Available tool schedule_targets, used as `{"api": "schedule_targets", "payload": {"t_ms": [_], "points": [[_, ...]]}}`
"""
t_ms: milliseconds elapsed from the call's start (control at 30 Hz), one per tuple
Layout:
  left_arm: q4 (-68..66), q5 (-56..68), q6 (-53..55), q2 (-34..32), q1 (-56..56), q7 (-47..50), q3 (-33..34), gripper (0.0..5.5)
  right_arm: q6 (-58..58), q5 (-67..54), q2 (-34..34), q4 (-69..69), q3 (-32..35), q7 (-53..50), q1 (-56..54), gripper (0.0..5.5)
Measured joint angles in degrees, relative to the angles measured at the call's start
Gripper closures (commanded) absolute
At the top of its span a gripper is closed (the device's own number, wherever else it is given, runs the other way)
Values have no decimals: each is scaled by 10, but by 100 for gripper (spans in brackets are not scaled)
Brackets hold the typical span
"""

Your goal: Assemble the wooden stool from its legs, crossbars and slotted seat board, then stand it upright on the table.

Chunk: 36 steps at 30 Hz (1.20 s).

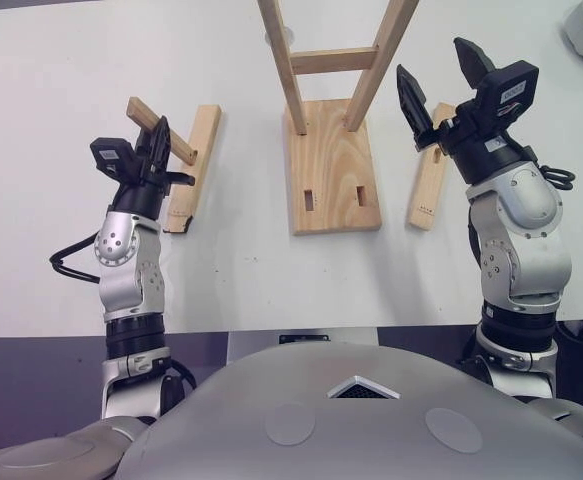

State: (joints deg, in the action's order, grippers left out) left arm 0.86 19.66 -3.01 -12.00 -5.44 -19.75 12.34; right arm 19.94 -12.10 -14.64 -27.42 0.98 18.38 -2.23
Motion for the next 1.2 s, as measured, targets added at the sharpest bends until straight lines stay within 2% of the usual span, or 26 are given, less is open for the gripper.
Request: {"api": "schedule_targets", "payload": {"t_ms": [833,1200], "points": [[-12,-2,-15,3,-4,-2,-9,510,-2,0,5,9,-1,0,-2,164],[-13,-81,-45,-20,-10,-12,-57,510,-4,1,5,16,-1,1,-3,164]]}}
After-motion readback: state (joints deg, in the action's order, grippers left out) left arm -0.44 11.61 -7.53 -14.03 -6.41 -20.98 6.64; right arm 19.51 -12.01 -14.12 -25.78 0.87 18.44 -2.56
